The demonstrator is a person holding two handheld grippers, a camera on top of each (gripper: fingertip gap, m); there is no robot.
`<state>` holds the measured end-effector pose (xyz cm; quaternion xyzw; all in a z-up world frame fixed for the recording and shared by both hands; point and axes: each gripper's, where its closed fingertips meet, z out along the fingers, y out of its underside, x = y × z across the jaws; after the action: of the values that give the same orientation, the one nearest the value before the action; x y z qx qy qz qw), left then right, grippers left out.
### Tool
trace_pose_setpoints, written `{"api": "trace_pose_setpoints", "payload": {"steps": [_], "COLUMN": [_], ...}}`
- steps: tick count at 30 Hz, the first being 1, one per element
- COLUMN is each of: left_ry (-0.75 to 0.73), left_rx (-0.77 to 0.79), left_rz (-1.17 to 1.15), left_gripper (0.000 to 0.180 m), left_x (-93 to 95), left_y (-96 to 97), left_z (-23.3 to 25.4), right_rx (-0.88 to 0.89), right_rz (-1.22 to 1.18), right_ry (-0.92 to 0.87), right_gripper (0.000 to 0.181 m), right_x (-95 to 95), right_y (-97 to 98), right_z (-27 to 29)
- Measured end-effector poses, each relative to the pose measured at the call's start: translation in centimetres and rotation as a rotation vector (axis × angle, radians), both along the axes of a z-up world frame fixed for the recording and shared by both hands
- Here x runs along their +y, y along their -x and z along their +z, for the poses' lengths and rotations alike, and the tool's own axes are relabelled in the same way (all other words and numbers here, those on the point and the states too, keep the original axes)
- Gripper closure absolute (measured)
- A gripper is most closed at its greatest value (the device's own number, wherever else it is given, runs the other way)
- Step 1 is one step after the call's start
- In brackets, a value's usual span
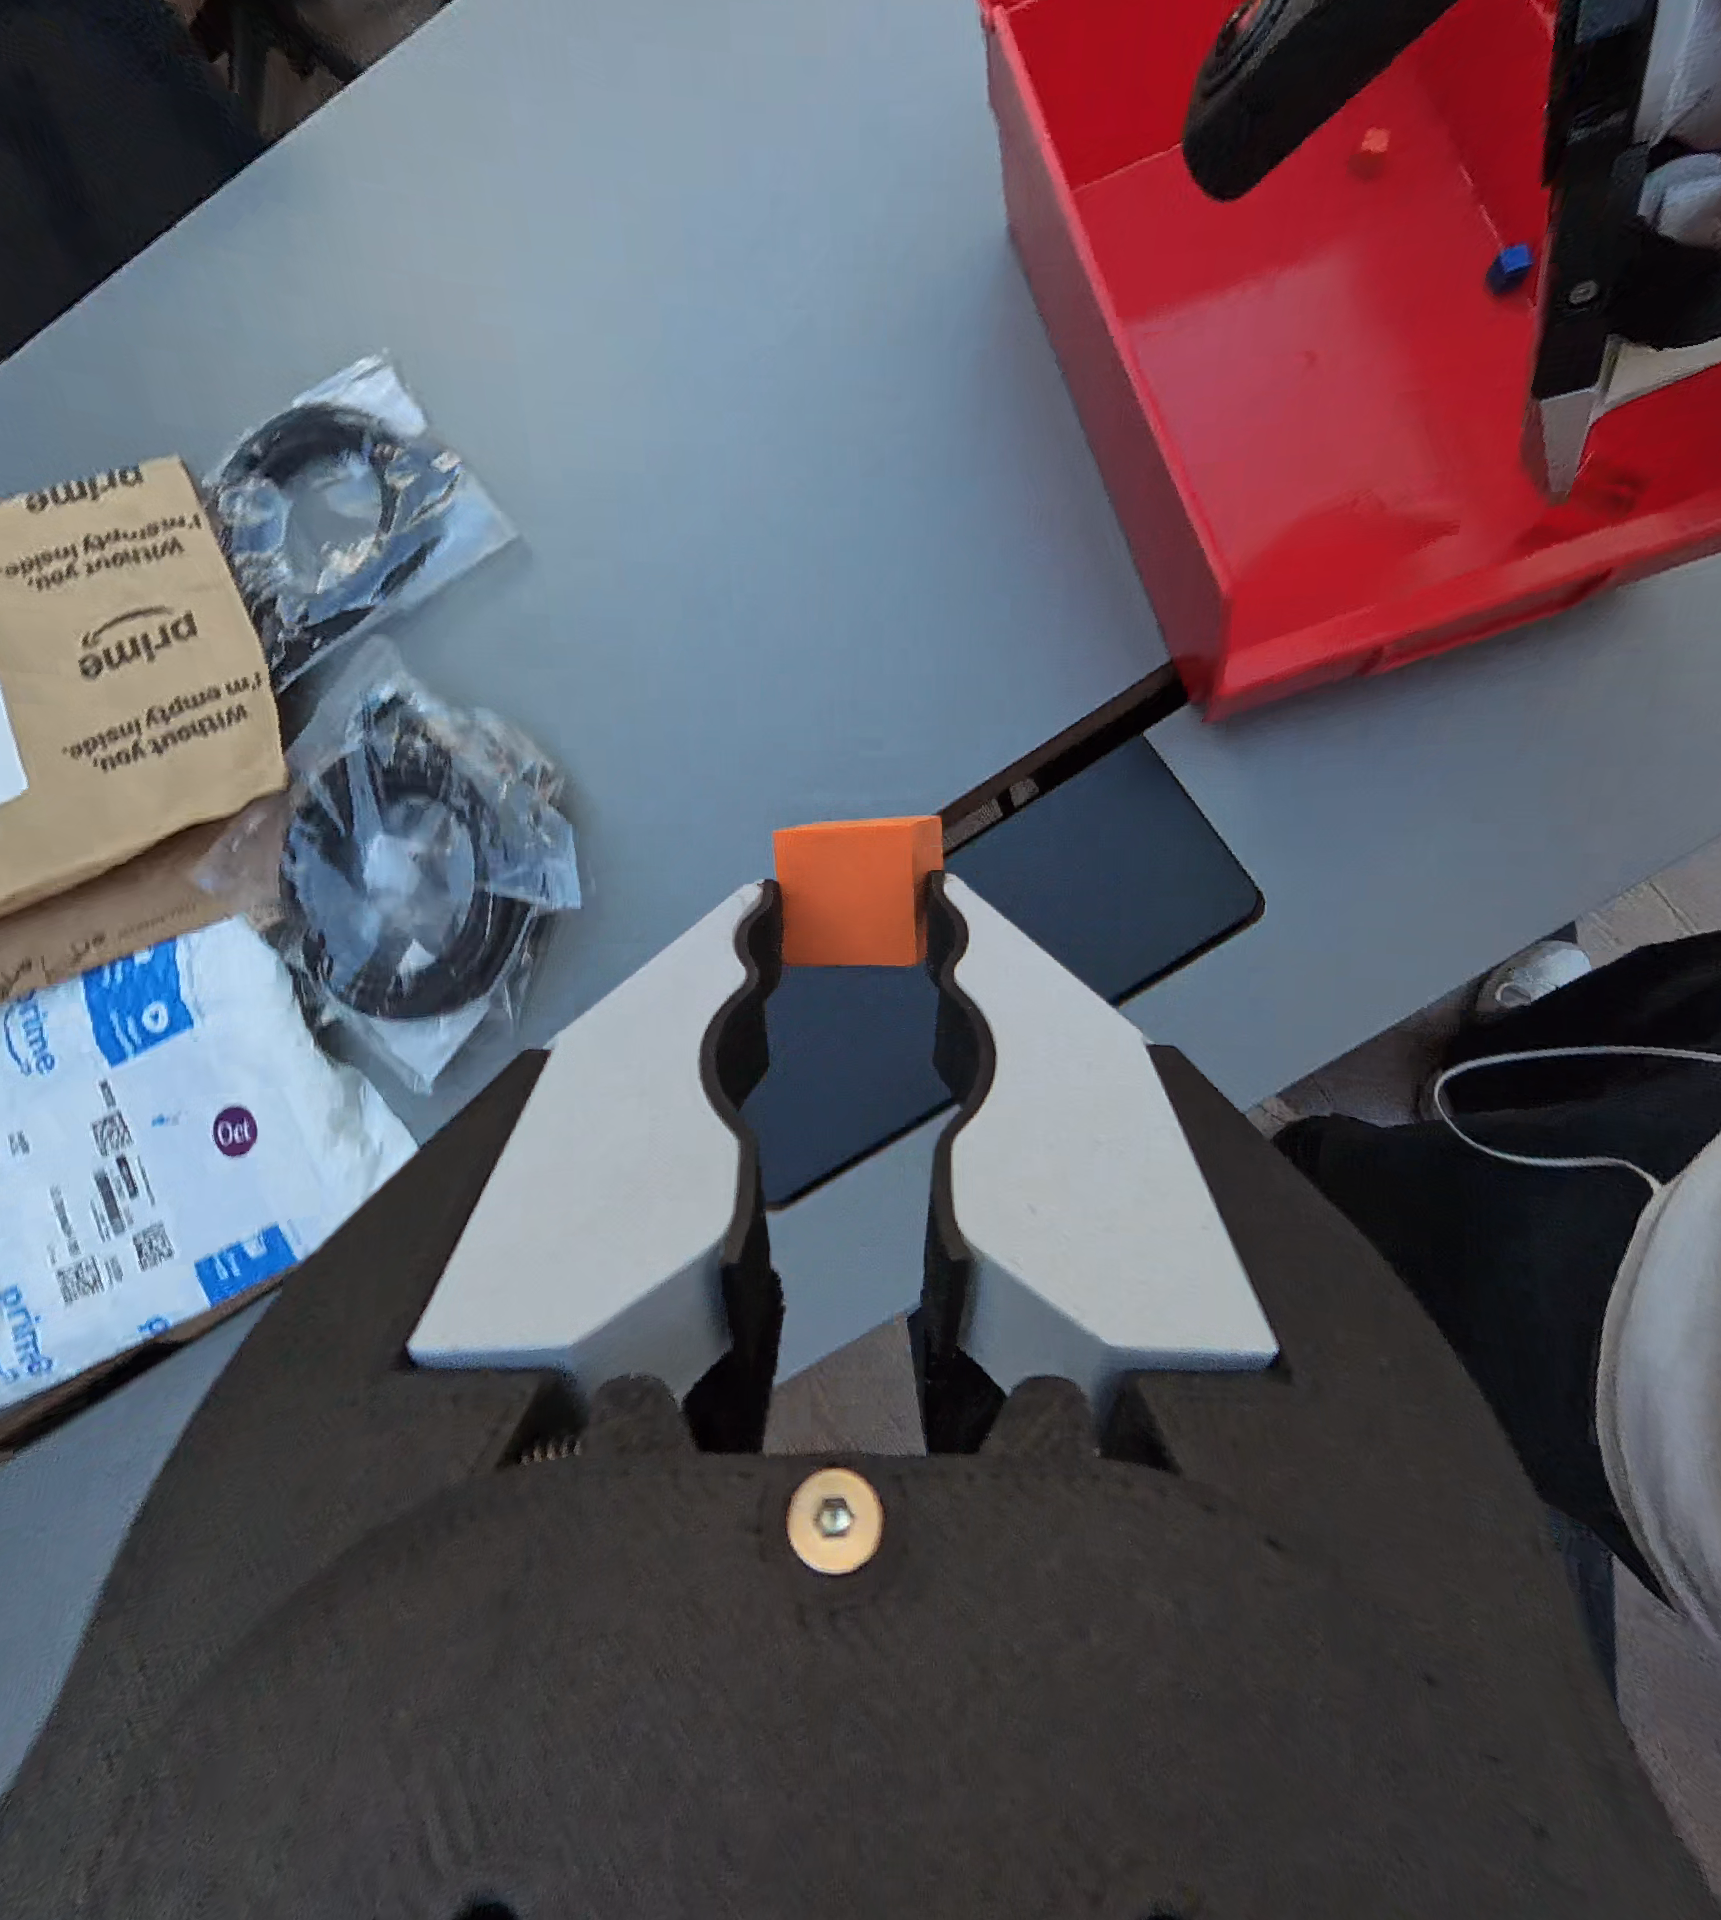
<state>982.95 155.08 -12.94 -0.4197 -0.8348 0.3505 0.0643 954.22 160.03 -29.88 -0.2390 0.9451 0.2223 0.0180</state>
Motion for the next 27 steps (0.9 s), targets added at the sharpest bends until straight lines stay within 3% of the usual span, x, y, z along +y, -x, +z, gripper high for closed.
{"api": "trace_pose_setpoints", "payload": {"steps": [7, 15, 18, 22, 25, 27], "left_ry": [0.06, 0.149, 0.161, 0.156, 0.112, 0.079], "left_rx": [0.062, 0.09, 0.114, 0.185, 0.212, 0.209], "left_rz": [0.092, 0.057, 0.057, 0.077, 0.087, 0.099], "left_gripper": [0.154, 0.153, 0.153, 0.153, 0.153, 0.153], "left_x": [3.4, 3.0, 3.0, 5.0, 7.4, 8.5], "left_y": [-1.8, 4.3, 7.6, 10.9, 11.4, 10.6], "left_z": [1.7, 4.5, 5.4, 6.1, 5.2, 4.3], "right_rx": [0.116, -0.054, -0.176, -0.256, -0.238, -0.229], "right_rz": [0.054, 0.121, 0.265, 0.583, 0.635, 0.668], "right_ry": [-0.084, -0.001, 0.025, 0.159, 0.104, 0.096], "right_gripper": [0.15, 0.181, 0.181, 0.163, 0.142, 0.14], "right_x": [2.2, 1.7, 1.7, 0.3, 1.1, 1.1], "right_y": [1.0, 0.5, 0.0, 1.0, 1.7, 1.2], "right_z": [-2.4, -0.5, 0.5, 2.0, 2.5, 2.1]}}
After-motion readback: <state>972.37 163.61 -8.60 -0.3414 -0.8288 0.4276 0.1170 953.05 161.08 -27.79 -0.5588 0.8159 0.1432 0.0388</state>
